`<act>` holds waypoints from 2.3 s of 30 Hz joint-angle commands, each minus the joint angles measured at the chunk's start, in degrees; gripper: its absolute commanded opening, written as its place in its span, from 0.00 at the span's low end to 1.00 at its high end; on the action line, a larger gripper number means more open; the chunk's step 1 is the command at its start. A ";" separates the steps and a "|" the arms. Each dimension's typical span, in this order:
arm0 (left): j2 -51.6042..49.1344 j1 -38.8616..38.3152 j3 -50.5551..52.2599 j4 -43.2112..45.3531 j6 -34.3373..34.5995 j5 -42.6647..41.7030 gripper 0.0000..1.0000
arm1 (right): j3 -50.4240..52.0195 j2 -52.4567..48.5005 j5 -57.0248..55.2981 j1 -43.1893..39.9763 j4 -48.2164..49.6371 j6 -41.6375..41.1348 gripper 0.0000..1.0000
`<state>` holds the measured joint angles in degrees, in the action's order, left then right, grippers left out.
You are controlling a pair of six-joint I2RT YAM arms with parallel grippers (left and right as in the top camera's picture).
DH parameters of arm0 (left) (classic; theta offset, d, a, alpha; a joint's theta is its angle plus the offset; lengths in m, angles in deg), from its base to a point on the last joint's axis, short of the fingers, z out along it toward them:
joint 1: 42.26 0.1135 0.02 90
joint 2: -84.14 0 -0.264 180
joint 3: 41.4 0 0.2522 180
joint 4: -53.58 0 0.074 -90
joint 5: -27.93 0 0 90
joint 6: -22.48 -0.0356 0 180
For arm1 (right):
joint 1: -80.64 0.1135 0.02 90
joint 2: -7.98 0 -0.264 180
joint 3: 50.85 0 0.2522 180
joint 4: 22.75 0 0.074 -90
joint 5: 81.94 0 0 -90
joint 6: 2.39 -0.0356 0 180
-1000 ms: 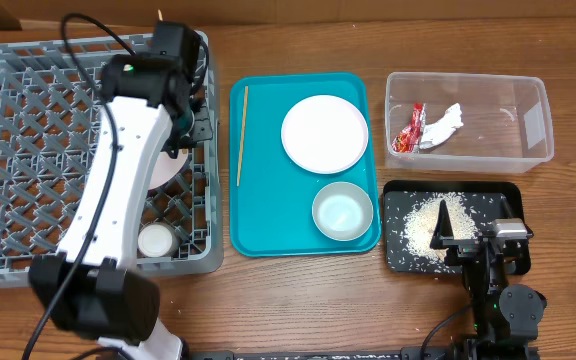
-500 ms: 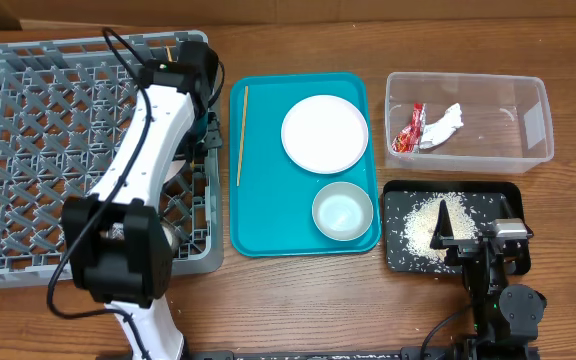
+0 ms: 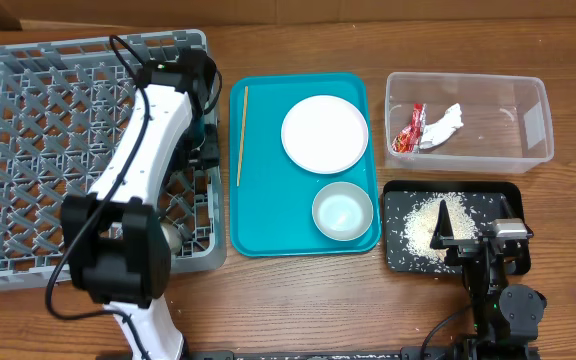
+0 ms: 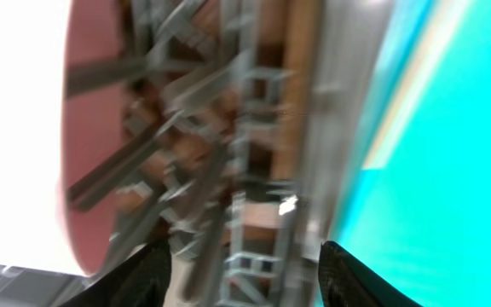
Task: Sort waste into correct bins and load items into the dishwasher
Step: 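Lift the chopsticks and place them into the dish rack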
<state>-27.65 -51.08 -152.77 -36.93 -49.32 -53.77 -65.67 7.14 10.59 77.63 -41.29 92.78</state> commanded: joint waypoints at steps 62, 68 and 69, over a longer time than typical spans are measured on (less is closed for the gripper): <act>-20.00 -8.11 -5.62 13.16 2.60 -6.38 0.33 | 0.61 0.68 -0.46 -0.33 0.22 0.24 1.00; -18.75 -8.04 -6.12 11.58 2.60 -7.10 0.04 | 0.61 0.68 -0.46 -0.33 0.22 0.26 1.00; -18.10 -8.00 -6.62 10.86 2.62 -7.15 0.04 | 0.61 0.68 -0.46 -0.33 0.22 0.26 1.00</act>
<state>-46.62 -59.41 -157.97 -24.91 -46.65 -59.61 -65.67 7.14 10.59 77.63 -41.27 92.75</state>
